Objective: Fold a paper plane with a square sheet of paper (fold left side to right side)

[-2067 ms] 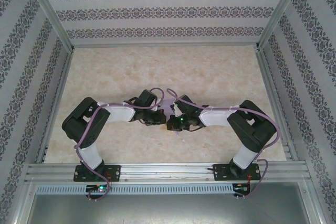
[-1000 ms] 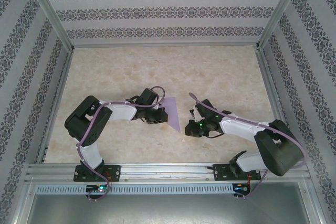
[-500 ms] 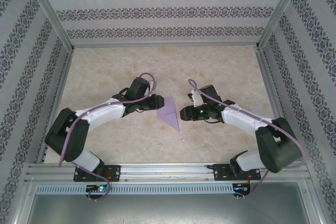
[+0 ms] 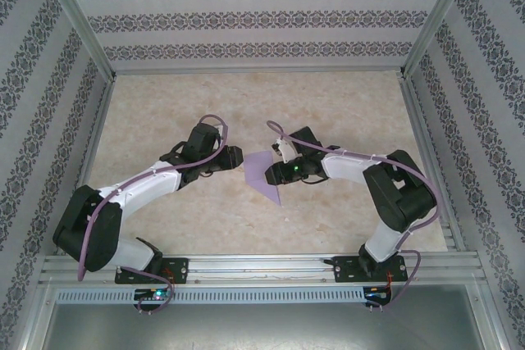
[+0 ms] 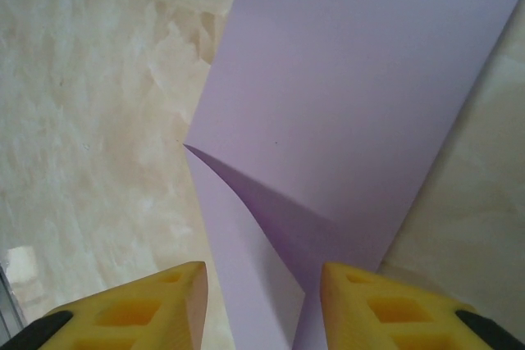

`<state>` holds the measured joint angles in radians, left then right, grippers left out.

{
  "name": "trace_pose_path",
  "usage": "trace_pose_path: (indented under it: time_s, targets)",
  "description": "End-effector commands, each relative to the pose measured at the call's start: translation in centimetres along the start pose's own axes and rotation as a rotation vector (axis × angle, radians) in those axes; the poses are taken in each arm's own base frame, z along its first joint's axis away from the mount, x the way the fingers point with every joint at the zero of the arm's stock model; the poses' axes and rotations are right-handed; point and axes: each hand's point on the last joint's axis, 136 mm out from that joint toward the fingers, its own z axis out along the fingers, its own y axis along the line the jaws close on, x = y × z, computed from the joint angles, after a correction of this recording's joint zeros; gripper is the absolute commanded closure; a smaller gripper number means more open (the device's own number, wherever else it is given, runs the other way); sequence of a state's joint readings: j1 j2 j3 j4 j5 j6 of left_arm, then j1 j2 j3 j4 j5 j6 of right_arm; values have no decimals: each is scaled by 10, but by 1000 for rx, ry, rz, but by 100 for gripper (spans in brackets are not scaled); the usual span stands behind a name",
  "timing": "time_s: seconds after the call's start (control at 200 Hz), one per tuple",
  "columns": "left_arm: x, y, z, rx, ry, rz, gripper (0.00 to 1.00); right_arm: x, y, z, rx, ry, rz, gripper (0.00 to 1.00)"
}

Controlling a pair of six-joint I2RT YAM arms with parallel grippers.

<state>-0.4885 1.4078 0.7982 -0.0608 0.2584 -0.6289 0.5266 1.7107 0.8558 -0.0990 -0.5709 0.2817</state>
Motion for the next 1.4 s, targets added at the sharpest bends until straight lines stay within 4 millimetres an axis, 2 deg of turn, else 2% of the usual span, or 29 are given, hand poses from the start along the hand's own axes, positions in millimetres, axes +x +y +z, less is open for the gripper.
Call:
trace_pose_path:
  time_s: [0.0,0.1,0.245,0.29,0.53,0.68,0.839,1.009,1.109,1.219,1.299,1.394]
  targets:
    - [6,8,5,-10,34,-21,62,-9,11,2,-39,-11,-26,64]
    - [7,7,9,2,51,-29,62,-8,12,-1,-39,-17,-25,75]
    - [8,12,18,25,68,-116,60,-9,13,-14,-40,-53,-26,100]
    - [8,14,22,41,69,-166,56,-8,12,-18,-42,-66,-20,100]
    - [6,5,39,167,87,-262,56,-8,12,-33,-106,-147,21,100]
    - [6,-11,53,276,133,-300,56,-5,12,-35,-121,-161,34,100]
    - [7,-12,66,297,152,-314,57,-6,13,-35,-134,-168,43,100]
    - [8,-9,79,295,166,-323,66,-6,13,-35,-136,-169,47,100]
    - [6,-8,81,293,158,-321,81,-5,10,-34,-126,-167,58,100]
    - [5,-10,81,303,154,-329,95,-4,4,-37,-75,-172,67,86]
    - [4,-10,78,298,146,-344,97,-6,0,-45,-21,-194,67,75]
    - [3,-11,73,297,137,-352,97,-7,-4,-59,79,-220,48,66]
